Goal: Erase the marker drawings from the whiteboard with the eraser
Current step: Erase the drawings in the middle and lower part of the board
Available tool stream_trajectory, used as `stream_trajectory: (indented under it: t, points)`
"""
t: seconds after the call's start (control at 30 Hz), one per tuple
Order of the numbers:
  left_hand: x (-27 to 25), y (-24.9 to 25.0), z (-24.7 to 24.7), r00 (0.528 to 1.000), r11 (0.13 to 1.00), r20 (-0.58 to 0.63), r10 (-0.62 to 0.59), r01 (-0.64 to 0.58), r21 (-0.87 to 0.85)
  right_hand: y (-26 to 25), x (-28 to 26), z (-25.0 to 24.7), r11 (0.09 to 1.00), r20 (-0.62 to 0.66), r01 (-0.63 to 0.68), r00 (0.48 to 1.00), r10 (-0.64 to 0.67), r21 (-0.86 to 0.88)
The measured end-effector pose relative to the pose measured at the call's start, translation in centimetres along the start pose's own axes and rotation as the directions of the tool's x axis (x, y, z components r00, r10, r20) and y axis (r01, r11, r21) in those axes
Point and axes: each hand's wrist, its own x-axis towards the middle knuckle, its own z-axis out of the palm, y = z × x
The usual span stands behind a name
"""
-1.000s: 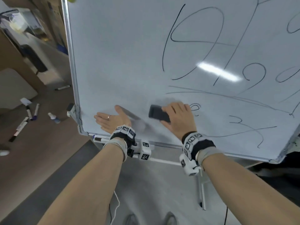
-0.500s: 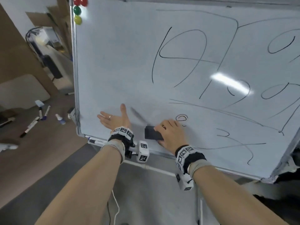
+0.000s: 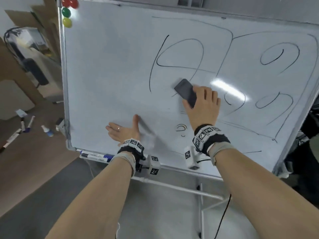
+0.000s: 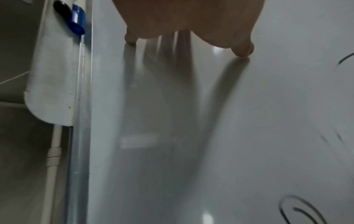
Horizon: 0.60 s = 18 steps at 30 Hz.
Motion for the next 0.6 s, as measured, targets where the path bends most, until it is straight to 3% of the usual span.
stream_trajectory:
  t: [0.1, 0.2, 0.27, 0.33, 0.47, 0.53, 0.6]
  points:
    - [0.6, -1.2, 0.6, 1.000, 1.000, -0.023, 0.013, -0.013, 0.000, -0.2, -3.8, 1.1, 0.986, 0.119, 0.154, 0.980, -0.160, 0.056]
    - [1.0, -2.9, 1.2, 0.998, 0.999, -0.035, 0.047, -0.046, 0.026, 0.5, -10.4, 2.8, 0.906, 0.364, 0.403, 0.830, -0.422, 0.132]
    - [1.1, -3.3, 1.3, 0.997, 0.997, -0.040, 0.069, -0.067, 0.041, 1.0, -13.1, 3.3, 0.881, 0.451, 0.454, 0.763, -0.462, 0.134]
    - [1.1, -3.4, 1.3, 0.997, 0.997, -0.043, 0.065, -0.063, 0.048, 1.0, -12.2, 3.1, 0.902, 0.430, 0.422, 0.800, -0.419, 0.095]
    - [1.0, -2.5, 0.9, 0.996, 0.996, -0.046, 0.082, -0.080, 0.029, -0.4, -3.7, 1.1, 0.985, 0.199, 0.170, 0.966, -0.162, -0.021]
    - [1.3, -1.6, 0.7, 0.995, 0.995, -0.019, 0.096, -0.096, 0.013, -1.1, 0.5, 0.5, 0.998, 0.058, 0.054, 0.997, -0.054, -0.008]
    - [1.6, -1.0, 0.5, 0.994, 0.994, -0.017, 0.105, -0.105, 0.018, -1.9, 1.9, 0.7, 0.998, -0.015, 0.049, 0.999, -0.049, 0.042]
